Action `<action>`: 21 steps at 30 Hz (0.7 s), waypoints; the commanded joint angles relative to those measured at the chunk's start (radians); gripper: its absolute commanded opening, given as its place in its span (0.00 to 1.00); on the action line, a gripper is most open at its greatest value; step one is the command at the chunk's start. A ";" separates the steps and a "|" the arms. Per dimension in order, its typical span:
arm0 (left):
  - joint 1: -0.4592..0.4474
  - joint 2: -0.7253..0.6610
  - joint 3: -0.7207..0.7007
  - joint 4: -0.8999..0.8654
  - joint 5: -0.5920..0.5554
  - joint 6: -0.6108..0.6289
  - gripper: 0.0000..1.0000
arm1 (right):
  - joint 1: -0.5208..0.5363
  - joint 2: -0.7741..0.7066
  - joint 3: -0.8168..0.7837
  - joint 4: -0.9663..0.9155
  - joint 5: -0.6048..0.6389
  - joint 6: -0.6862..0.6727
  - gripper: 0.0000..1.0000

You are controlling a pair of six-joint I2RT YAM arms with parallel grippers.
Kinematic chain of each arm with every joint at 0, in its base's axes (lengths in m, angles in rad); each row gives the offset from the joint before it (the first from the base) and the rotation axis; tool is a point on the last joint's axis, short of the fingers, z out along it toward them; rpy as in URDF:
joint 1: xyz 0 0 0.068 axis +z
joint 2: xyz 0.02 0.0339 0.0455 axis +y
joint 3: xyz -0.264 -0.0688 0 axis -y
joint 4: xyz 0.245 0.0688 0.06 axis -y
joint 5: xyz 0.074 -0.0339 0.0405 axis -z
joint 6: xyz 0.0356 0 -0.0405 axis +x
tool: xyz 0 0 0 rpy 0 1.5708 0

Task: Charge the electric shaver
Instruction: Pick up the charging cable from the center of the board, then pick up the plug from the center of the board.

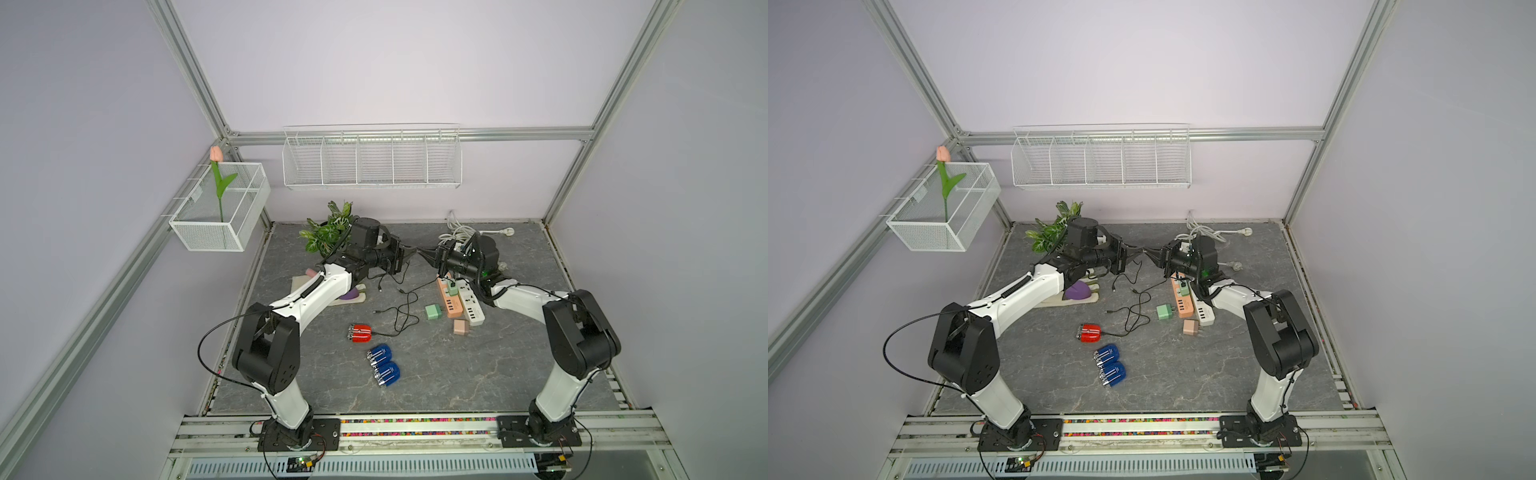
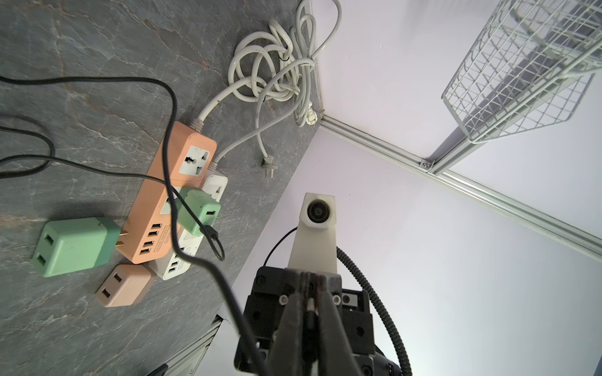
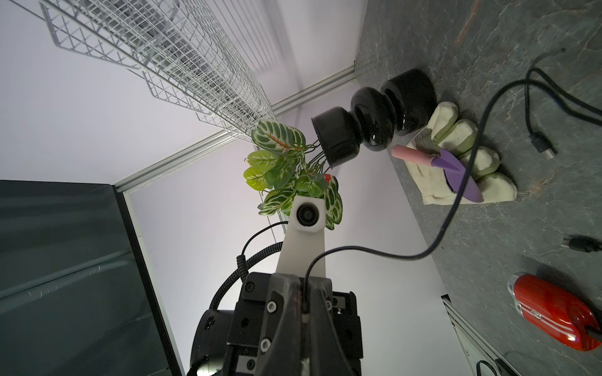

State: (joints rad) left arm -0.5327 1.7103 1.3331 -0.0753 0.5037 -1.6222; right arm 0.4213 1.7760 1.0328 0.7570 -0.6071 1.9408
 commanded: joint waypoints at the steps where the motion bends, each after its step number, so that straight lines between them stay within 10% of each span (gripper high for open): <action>1: -0.006 -0.014 -0.022 -0.005 -0.003 -0.009 0.00 | -0.001 -0.053 -0.012 0.029 0.019 0.016 0.14; 6: 0.003 -0.043 -0.056 -0.016 -0.020 -0.010 0.00 | -0.014 -0.149 -0.043 -0.195 0.037 -0.102 0.40; 12: 0.043 -0.117 -0.158 -0.024 -0.032 -0.005 0.00 | 0.012 -0.354 0.038 -1.089 0.175 -0.531 0.48; 21: 0.052 -0.171 -0.237 -0.064 -0.028 0.039 0.00 | 0.168 -0.382 -0.127 -1.160 0.432 -0.215 0.58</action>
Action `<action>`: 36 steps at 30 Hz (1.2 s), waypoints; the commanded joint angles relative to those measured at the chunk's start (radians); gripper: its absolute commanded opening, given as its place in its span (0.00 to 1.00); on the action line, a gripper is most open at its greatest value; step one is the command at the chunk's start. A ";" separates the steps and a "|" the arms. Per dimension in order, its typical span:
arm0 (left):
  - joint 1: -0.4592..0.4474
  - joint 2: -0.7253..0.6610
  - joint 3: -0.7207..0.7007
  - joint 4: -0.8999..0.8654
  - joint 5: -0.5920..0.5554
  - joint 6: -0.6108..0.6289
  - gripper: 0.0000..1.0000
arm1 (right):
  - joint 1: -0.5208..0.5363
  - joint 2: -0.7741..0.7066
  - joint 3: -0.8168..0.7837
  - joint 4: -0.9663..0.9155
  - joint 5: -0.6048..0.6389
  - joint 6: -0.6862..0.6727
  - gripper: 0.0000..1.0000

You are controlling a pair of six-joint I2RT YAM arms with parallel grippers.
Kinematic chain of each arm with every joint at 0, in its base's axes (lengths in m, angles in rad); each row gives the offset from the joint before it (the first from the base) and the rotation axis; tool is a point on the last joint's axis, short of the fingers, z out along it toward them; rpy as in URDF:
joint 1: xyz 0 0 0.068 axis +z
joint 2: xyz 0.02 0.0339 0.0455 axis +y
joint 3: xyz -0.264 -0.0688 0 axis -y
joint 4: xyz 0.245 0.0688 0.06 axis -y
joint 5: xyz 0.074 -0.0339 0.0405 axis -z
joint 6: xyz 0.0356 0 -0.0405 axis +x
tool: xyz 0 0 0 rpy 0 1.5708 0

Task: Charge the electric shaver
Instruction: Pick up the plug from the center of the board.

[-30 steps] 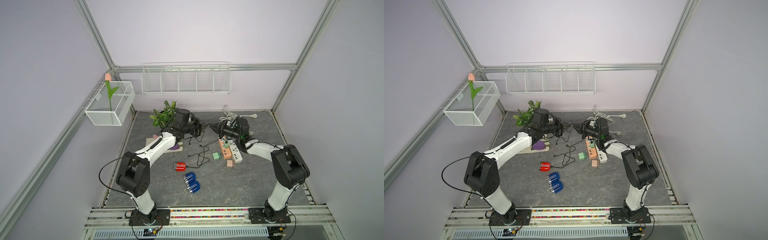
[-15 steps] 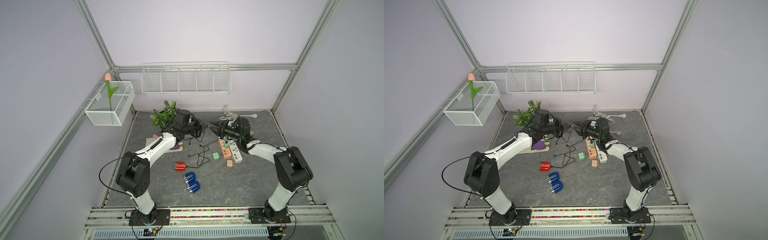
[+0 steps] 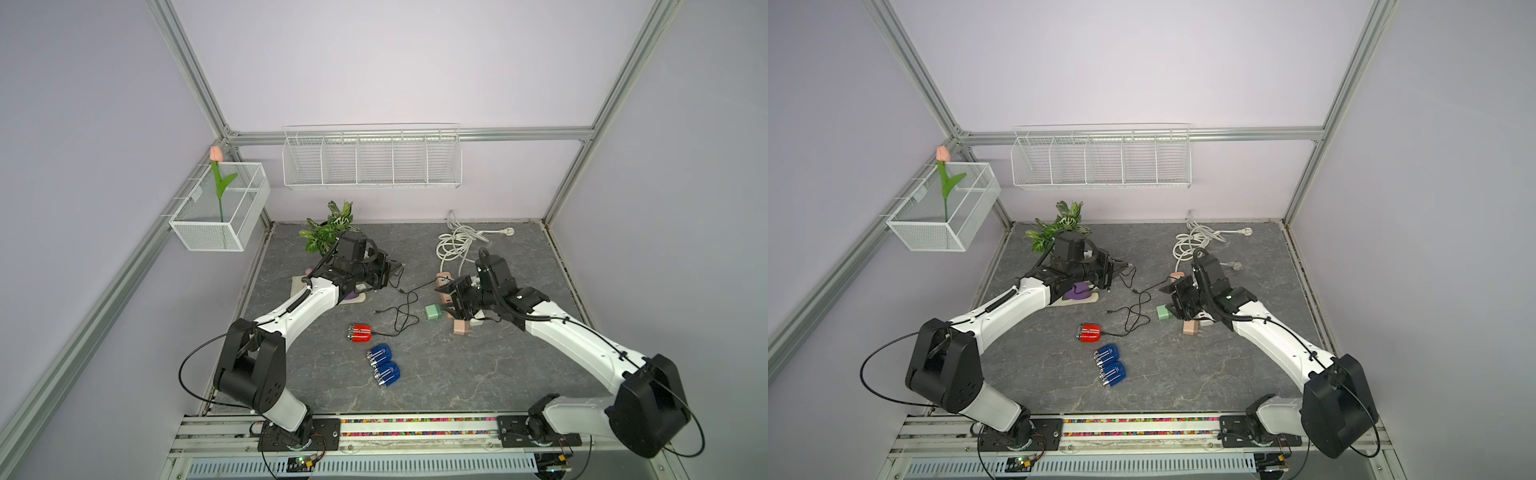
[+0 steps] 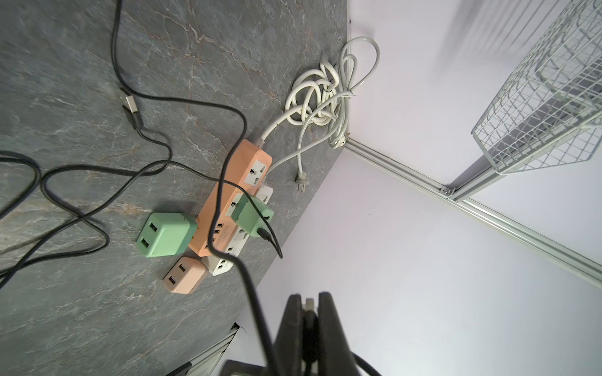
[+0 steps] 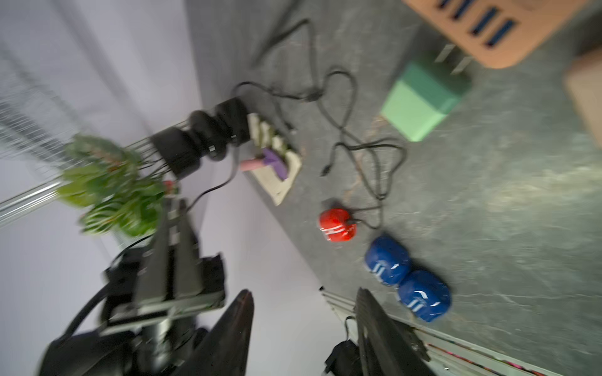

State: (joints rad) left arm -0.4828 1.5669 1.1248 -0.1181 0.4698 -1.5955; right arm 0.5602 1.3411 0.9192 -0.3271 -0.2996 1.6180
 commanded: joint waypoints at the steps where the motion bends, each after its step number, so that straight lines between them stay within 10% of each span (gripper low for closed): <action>1: 0.003 -0.033 -0.041 -0.021 0.013 0.011 0.00 | 0.036 0.084 0.003 -0.067 0.137 0.145 0.59; 36: 0.077 -0.173 -0.089 -0.080 0.100 0.052 0.00 | 0.009 0.568 0.278 -0.213 0.219 0.404 0.73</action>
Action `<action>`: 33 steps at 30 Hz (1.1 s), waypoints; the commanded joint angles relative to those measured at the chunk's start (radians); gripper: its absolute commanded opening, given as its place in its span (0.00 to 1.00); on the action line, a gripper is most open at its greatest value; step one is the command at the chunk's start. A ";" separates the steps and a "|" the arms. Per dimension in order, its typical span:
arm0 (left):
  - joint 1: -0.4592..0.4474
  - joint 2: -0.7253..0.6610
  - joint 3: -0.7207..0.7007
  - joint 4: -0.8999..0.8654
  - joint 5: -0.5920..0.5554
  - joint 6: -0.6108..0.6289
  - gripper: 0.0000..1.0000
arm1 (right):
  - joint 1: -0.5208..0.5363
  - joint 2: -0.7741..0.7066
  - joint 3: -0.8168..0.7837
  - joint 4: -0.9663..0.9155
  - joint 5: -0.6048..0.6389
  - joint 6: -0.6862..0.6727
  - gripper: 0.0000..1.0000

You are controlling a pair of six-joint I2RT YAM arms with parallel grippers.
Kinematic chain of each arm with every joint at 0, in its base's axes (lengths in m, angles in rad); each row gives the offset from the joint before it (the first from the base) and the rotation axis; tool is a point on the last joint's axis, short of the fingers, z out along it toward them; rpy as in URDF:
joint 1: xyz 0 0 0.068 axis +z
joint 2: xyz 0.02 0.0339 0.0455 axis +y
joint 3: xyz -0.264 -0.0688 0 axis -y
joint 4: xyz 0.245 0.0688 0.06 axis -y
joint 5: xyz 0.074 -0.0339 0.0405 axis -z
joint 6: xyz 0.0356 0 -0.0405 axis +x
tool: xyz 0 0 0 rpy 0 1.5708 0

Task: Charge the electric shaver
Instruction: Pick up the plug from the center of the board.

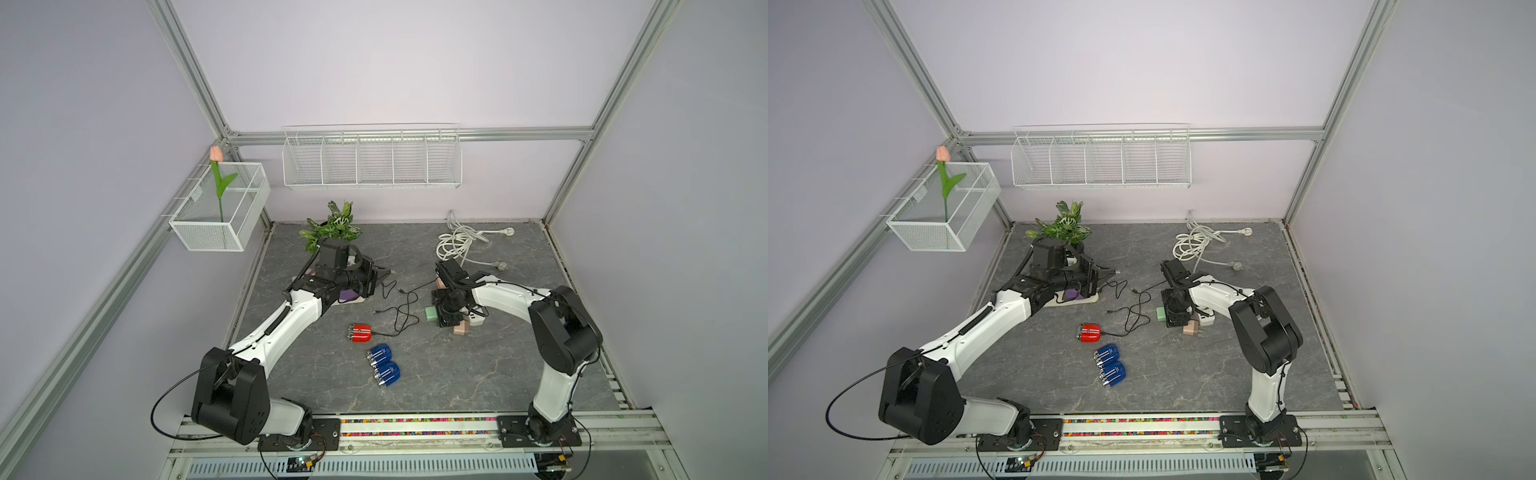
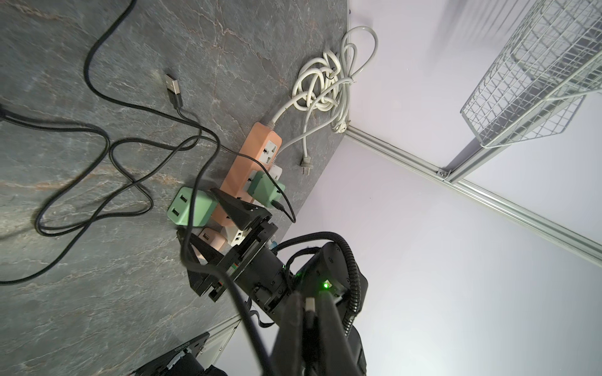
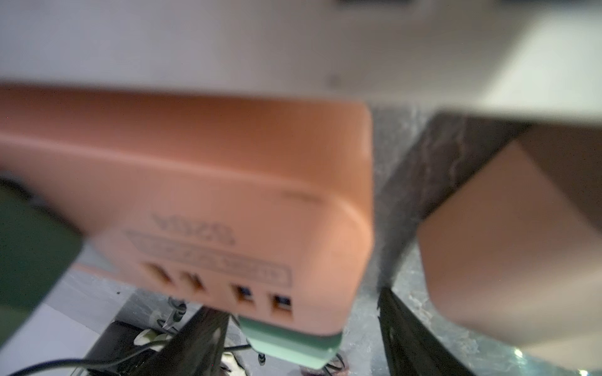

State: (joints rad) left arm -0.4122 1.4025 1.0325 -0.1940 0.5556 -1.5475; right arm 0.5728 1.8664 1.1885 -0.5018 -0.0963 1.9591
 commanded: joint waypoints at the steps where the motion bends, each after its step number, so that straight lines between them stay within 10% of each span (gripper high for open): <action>1: 0.006 -0.008 0.002 -0.004 0.014 0.004 0.00 | -0.002 0.047 0.012 -0.044 0.013 0.064 0.71; 18: 0.007 -0.017 0.002 -0.033 -0.006 0.003 0.00 | 0.020 0.073 0.022 -0.186 -0.023 0.131 0.62; 26: 0.008 -0.025 -0.005 -0.030 -0.009 0.000 0.00 | 0.024 0.035 -0.035 -0.054 0.011 0.176 0.34; 33: 0.008 -0.024 -0.005 -0.027 -0.010 -0.012 0.00 | 0.026 -0.189 -0.026 -0.112 0.124 0.127 0.28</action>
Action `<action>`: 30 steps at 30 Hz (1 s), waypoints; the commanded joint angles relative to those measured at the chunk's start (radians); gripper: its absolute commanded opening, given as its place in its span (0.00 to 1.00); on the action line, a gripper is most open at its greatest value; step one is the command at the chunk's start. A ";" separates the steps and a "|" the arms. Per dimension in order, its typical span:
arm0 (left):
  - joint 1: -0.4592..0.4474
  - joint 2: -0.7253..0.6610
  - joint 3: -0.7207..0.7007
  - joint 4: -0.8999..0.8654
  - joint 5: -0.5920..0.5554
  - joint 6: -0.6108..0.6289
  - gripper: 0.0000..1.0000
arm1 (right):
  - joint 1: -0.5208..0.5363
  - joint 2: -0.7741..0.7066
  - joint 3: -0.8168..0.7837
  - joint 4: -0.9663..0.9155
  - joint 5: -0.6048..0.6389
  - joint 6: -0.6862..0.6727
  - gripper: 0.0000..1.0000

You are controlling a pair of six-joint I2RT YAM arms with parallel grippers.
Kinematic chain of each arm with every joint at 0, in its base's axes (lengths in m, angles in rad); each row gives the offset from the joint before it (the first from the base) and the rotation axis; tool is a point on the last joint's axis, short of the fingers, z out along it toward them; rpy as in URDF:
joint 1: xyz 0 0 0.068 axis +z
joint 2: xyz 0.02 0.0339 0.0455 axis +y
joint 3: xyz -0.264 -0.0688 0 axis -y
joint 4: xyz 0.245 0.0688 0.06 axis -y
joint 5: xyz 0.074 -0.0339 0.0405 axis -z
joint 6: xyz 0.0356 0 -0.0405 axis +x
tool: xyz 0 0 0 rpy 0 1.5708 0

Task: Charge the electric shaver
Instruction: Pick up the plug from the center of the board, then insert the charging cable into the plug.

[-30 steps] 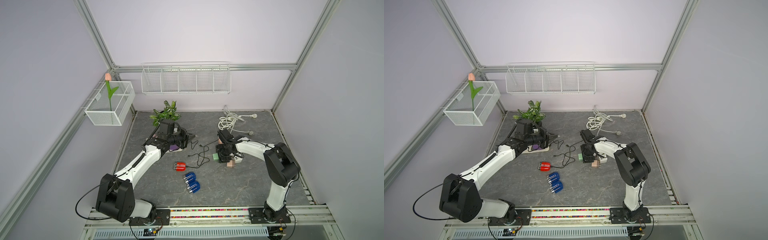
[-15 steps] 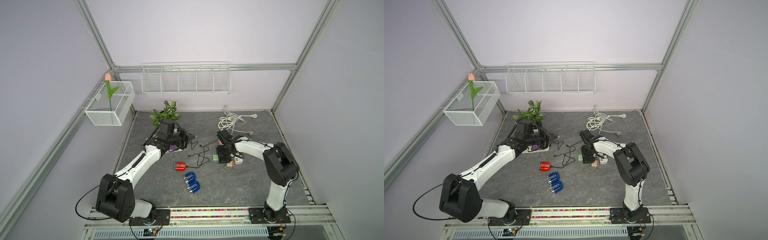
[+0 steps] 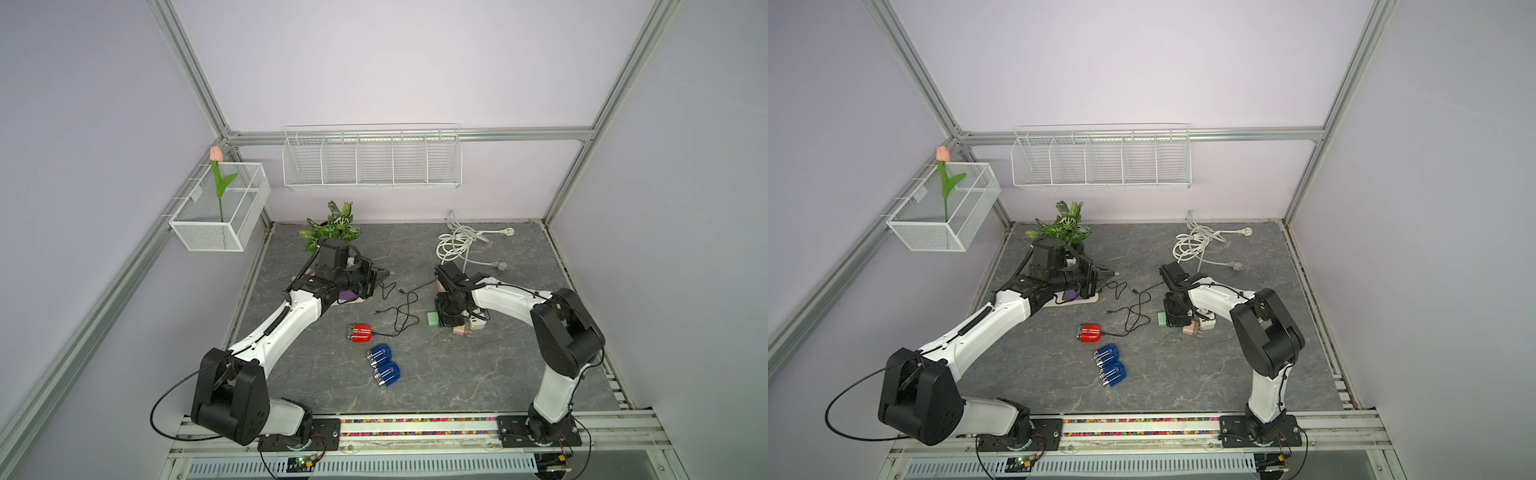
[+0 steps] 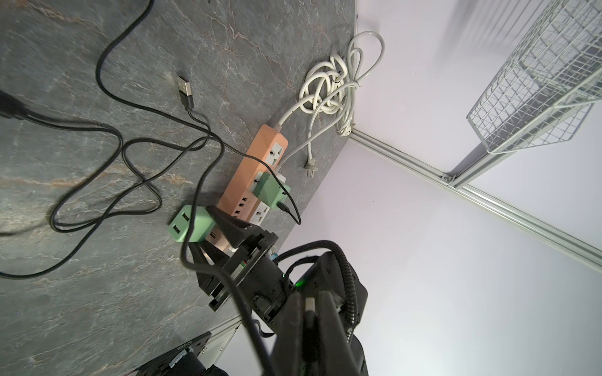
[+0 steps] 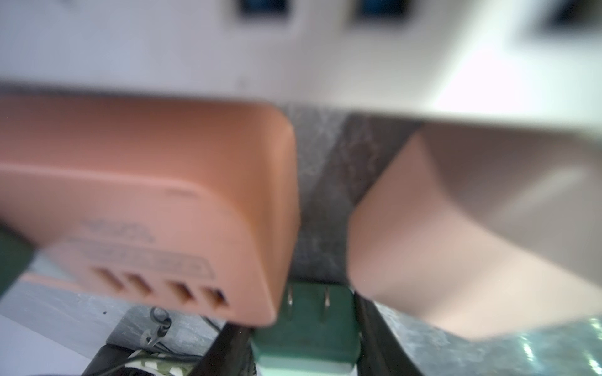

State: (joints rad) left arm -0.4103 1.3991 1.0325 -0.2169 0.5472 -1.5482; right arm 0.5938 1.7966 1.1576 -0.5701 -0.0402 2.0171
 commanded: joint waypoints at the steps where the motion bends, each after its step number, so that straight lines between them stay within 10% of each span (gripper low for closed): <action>1: 0.005 -0.020 -0.005 0.002 -0.003 -0.016 0.00 | 0.005 -0.158 0.010 -0.046 0.077 0.039 0.26; 6: -0.004 -0.005 -0.007 0.064 -0.016 -0.063 0.00 | 0.012 -0.319 -0.036 0.073 0.045 -0.102 0.24; 19: -0.106 0.092 0.041 0.270 -0.128 -0.200 0.00 | 0.002 -0.315 -0.272 1.225 -0.030 -0.253 0.19; 30: -0.125 0.105 0.071 0.320 -0.191 -0.150 0.00 | -0.014 -0.231 -0.260 1.319 -0.078 -0.178 0.15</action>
State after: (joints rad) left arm -0.5289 1.5017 1.0706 0.0704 0.3759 -1.6928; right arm 0.5884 1.5562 0.8879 0.6430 -0.1047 1.8072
